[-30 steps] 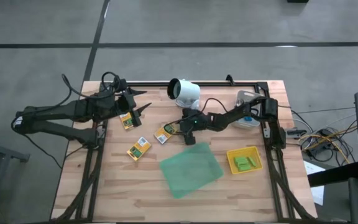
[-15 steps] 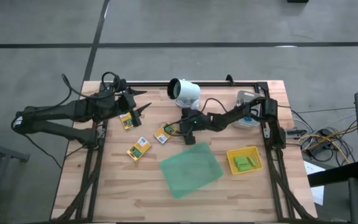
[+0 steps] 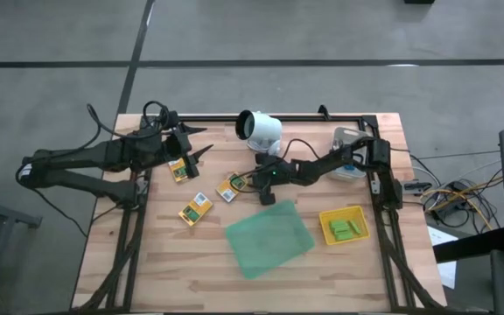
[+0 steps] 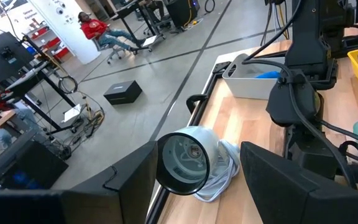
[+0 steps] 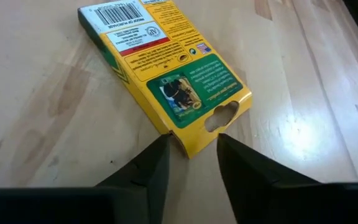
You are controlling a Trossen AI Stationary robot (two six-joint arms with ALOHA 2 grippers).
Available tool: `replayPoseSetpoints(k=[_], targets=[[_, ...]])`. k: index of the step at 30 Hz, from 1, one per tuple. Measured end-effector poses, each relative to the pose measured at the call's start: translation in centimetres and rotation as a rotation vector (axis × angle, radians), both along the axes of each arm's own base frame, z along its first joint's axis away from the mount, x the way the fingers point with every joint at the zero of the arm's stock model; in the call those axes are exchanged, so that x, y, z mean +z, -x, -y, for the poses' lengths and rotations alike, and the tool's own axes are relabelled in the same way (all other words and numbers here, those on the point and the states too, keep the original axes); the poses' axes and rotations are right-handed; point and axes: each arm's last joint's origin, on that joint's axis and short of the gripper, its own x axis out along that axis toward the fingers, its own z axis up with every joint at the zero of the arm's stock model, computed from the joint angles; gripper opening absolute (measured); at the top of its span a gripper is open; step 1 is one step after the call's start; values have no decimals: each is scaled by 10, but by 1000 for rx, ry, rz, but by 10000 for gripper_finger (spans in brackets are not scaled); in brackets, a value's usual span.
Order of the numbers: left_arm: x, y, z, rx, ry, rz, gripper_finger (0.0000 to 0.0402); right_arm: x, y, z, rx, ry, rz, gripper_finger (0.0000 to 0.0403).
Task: Pick & Place School Supplies
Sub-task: Put the yellow crayon box into the green bin
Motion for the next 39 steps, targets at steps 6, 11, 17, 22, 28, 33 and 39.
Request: replayPoseSetpoints(k=[6, 11, 17, 22, 28, 33, 39], targets=[[0, 0, 0, 1, 0, 0, 236, 0, 0, 0, 1, -1, -5, 76], [0, 0, 0, 0, 0, 0, 236, -1, 1, 0, -1, -2, -7, 38], [0, 0, 0, 0, 0, 0, 236, -1, 1, 0, -2, -3, -13, 11], [0, 0, 0, 0, 0, 0, 236, -2, 2, 0, -14, -11, -24, 8], [0, 0, 0, 0, 0, 0, 236, -2, 4, 0, -64, -49, -48, 8], [0, 0, 0, 1, 0, 0, 236, -1, 8, -2, -74, -56, -58, 8], [0, 0, 0, 0, 0, 0, 236, 5, 11, -2, -71, -66, -56, 8]])
